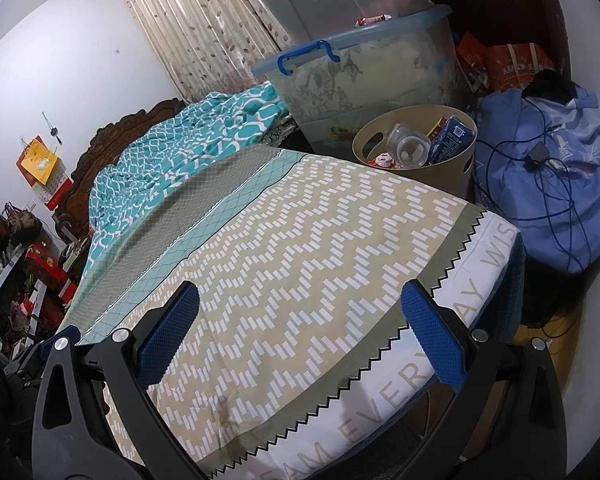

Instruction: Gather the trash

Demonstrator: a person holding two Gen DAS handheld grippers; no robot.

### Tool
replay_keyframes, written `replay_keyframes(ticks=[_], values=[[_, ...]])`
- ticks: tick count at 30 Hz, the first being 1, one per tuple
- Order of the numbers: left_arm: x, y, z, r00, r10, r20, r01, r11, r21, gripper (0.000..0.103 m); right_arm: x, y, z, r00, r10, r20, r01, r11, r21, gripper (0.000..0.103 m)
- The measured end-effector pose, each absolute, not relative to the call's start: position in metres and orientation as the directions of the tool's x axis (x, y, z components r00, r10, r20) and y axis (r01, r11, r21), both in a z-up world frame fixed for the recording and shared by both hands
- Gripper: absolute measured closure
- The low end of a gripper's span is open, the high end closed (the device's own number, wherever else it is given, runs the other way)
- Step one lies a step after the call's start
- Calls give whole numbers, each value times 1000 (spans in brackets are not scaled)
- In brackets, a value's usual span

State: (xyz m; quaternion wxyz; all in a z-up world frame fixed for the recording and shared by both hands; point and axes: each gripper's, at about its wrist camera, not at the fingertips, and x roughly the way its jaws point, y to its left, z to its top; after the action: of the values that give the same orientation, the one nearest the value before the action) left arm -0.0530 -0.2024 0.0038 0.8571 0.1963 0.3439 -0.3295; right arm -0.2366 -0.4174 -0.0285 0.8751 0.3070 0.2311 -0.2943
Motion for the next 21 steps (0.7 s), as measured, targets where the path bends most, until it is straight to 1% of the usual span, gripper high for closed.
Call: replay_keyframes(ticks=[21], values=[[-51, -200, 3, 548, -425, -720, 696, 709, 112, 8, -236, -416, -29, 719, -371, -588, 657, 638, 401, 3]])
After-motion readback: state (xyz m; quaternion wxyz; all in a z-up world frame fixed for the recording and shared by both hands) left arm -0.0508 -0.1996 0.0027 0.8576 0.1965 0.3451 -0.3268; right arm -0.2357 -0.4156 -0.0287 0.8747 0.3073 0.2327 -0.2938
